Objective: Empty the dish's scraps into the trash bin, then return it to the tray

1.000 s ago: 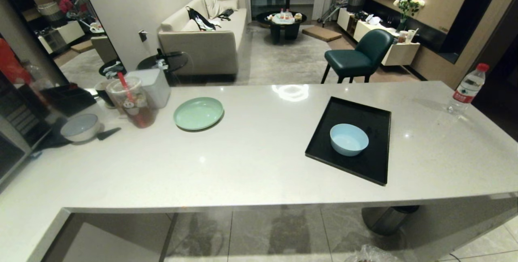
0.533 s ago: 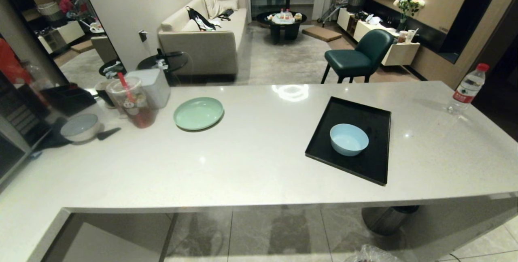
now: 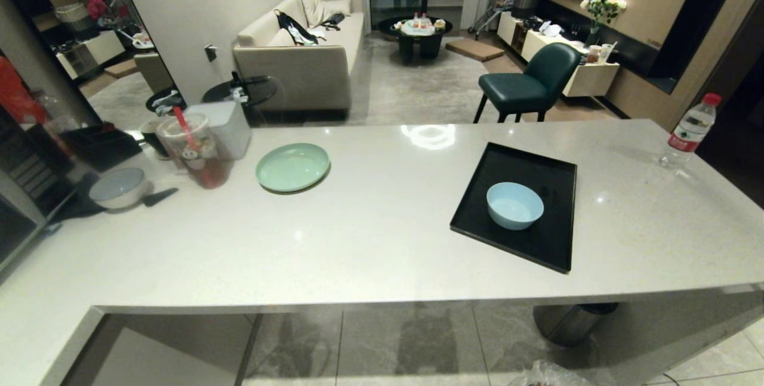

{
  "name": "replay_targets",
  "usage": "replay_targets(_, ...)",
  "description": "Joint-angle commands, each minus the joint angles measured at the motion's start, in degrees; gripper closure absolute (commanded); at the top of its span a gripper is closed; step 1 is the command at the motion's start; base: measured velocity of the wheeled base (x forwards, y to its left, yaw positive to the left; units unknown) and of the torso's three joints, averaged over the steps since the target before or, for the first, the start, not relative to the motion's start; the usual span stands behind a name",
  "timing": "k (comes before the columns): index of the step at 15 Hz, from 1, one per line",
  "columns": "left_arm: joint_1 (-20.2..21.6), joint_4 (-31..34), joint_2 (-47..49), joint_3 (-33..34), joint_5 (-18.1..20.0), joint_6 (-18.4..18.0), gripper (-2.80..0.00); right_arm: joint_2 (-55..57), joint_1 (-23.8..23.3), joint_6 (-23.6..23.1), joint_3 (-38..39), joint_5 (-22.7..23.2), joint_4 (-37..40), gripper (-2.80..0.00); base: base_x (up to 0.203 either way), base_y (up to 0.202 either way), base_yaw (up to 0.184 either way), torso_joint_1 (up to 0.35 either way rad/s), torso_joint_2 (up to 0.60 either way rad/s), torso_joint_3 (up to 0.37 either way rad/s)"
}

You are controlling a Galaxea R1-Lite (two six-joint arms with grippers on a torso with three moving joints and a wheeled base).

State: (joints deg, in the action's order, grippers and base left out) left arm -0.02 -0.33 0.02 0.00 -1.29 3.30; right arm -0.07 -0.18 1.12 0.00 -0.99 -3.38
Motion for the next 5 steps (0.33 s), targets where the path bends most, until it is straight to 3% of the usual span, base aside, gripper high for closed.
replay_targets(1, -0.1, 0.0, 0.1, 0.0, 0.0, 0.0, 0.0, 0.1, 0.0, 0.0, 0.0, 0.1, -0.1, 0.0, 0.0, 0.0, 0.0, 0.0, 0.0, 0.0)
replay_targets(5, 0.0, 0.0, 0.1, 0.0, 0.0, 0.0, 0.0, 0.1, 0.0, 0.4, 0.0, 0.1, -0.1, 0.0, 0.0, 0.0, 0.0, 0.0, 0.0, 0.0)
